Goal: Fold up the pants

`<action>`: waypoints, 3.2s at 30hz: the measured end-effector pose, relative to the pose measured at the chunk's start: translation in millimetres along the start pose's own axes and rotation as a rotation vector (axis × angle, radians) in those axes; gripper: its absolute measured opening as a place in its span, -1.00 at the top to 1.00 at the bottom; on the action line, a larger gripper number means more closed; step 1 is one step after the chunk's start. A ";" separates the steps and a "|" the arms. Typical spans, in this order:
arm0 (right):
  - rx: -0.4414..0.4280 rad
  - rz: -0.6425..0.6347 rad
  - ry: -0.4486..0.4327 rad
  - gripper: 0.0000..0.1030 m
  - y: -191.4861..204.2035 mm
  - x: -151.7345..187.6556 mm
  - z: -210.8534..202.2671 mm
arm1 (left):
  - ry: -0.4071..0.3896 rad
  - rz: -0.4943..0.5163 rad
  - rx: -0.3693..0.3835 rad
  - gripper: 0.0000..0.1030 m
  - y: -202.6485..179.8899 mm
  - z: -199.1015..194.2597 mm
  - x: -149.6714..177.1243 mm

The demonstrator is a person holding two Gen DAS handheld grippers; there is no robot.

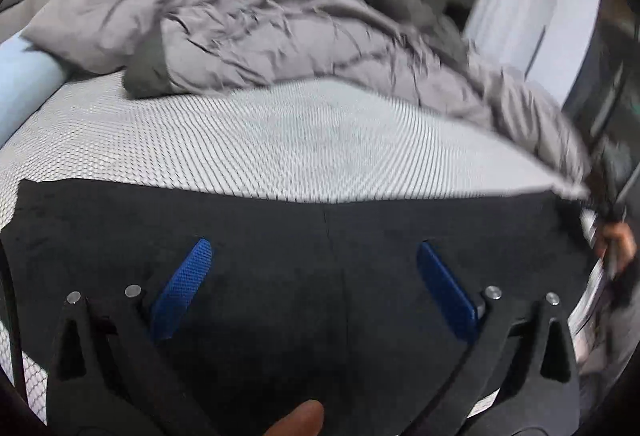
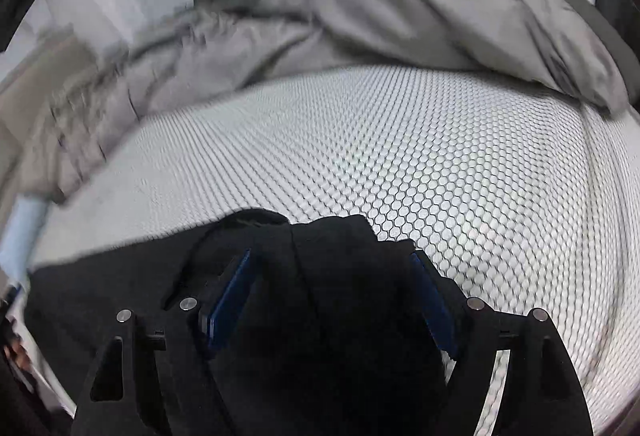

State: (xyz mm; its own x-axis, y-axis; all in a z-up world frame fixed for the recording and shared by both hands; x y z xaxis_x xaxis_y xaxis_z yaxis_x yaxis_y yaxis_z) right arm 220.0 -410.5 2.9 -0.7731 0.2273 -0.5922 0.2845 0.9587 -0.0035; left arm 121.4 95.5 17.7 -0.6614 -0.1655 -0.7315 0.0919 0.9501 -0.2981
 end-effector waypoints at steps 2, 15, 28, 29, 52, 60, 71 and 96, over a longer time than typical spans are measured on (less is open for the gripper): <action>0.026 -0.060 0.024 0.02 11.4 -4.1 10.4 | 0.042 0.027 -0.013 -0.98 -2.3 15.4 9.7; 0.166 0.019 -0.184 -0.54 15.2 9.1 -36.4 | 0.083 0.050 -0.034 -0.98 0.0 29.0 25.9; -0.176 -0.401 -0.021 -0.94 209.7 138.7 -26.2 | 0.332 0.296 0.108 -0.98 -131.4 101.7 76.1; -0.149 -0.456 -0.024 -0.94 212.9 143.3 -20.8 | 0.332 0.296 0.110 -0.98 -129.2 100.6 75.2; -0.106 -0.384 -0.073 -0.94 168.5 97.7 -38.7 | 0.297 0.243 0.148 -0.98 -133.2 114.3 26.7; 0.197 -0.416 -0.049 -0.96 130.6 85.1 -0.8 | 0.350 0.186 0.023 -0.98 -77.6 130.3 29.3; 0.379 -0.251 -0.134 -0.96 64.0 59.5 -28.1 | 0.276 0.169 0.082 -0.98 -87.8 96.4 5.7; 0.393 -0.215 -0.125 -0.96 55.6 17.5 -22.6 | 0.275 0.166 0.121 -0.98 -95.5 150.7 -38.4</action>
State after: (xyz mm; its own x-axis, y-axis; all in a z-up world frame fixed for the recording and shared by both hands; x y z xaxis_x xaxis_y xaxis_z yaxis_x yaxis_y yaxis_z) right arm 209.5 -349.3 10.6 -0.7710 -0.0152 -0.6367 0.3366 0.8390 -0.4275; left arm 250.2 -28.7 -18.1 -0.8044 0.0814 -0.5884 0.2914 0.9173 -0.2715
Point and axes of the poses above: each gripper's, at about its wrist camera, not at the fingertips, and z roughly the way its jaws point, y to its left, x to its underside, the point moved 3 cm from there along z, roughly the way its jaws point, and after that the axes turned 7 degrees about x, right-handed, at the moved point
